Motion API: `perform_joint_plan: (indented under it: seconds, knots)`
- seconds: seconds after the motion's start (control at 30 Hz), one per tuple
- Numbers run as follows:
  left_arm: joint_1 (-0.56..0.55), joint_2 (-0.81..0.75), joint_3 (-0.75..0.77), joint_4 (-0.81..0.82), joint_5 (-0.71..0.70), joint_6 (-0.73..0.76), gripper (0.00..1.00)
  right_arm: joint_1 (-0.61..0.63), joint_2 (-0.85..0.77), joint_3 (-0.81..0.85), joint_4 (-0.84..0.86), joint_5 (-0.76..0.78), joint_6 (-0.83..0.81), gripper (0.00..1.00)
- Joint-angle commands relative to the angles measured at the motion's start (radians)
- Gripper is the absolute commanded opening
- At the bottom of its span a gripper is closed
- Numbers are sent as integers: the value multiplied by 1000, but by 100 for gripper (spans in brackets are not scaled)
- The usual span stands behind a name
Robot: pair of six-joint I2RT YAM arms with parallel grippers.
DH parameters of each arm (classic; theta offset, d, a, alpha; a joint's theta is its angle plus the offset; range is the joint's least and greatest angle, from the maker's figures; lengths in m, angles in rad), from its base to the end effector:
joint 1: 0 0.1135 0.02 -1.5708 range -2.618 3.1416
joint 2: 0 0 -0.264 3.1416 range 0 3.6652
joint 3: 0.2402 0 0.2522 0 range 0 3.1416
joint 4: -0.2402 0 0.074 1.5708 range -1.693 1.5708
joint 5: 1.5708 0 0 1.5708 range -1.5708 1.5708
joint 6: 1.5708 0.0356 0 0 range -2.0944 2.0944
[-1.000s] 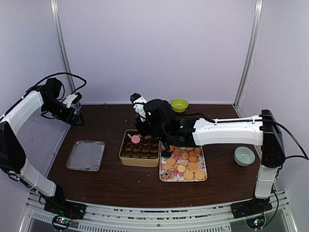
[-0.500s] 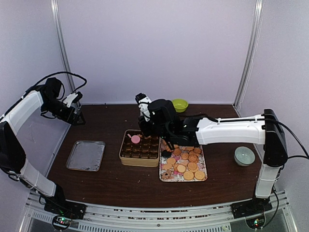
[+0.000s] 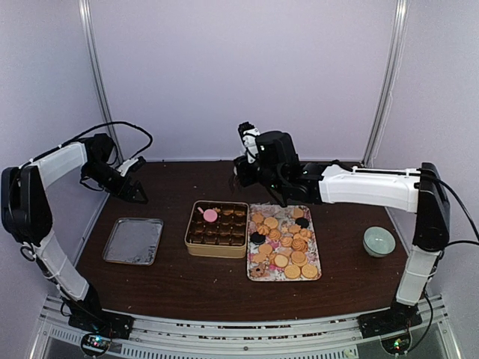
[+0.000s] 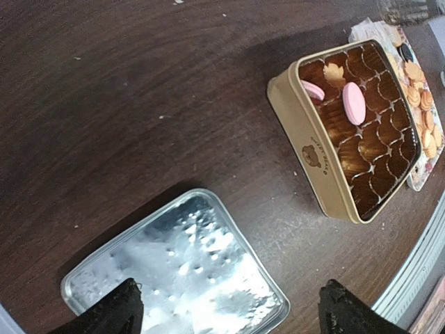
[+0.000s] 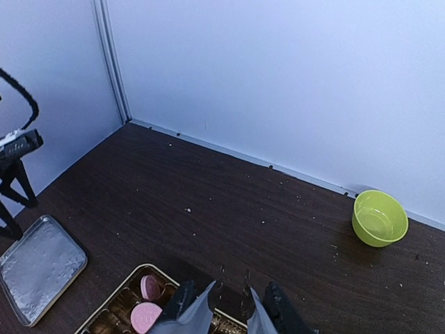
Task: Pack the cookies
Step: Move the packing box to the center of the board.
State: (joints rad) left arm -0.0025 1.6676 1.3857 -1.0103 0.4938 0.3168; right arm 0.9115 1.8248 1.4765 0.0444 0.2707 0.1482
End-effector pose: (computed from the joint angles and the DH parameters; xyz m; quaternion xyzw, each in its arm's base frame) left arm 0.3264 -0.0177 0.2645 0.1862 0.9427 -0.2180 0.1709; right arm 0.2773 0.3423 0.3094 -0.2233 0.7709 0.2026 0.5611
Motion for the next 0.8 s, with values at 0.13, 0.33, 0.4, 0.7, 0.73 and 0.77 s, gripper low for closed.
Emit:
perform_joint_plan:
  seconds: [0.13, 0.33, 0.4, 0.7, 0.73, 0.77]
  knots:
    - [-61, 83, 26, 36, 69, 32, 89, -62, 179, 205, -29, -139, 25, 30]
    - [-89, 146, 78, 36, 56, 36, 89, -60, 253, 248, -53, -220, 47, 26]
    - [-94, 162, 91, 36, 51, 39, 89, -55, 248, 227, -52, -235, 47, 25]
    - [-135, 213, 110, 42, 24, 47, 88, -16, 117, 36, -17, -285, 39, 20]
    - [-140, 217, 109, 42, 23, 46, 88, -10, 102, 16, -18, -290, 41, 20]
    - [-142, 219, 108, 42, 24, 48, 87, -5, 87, -2, -17, -298, 42, 19]
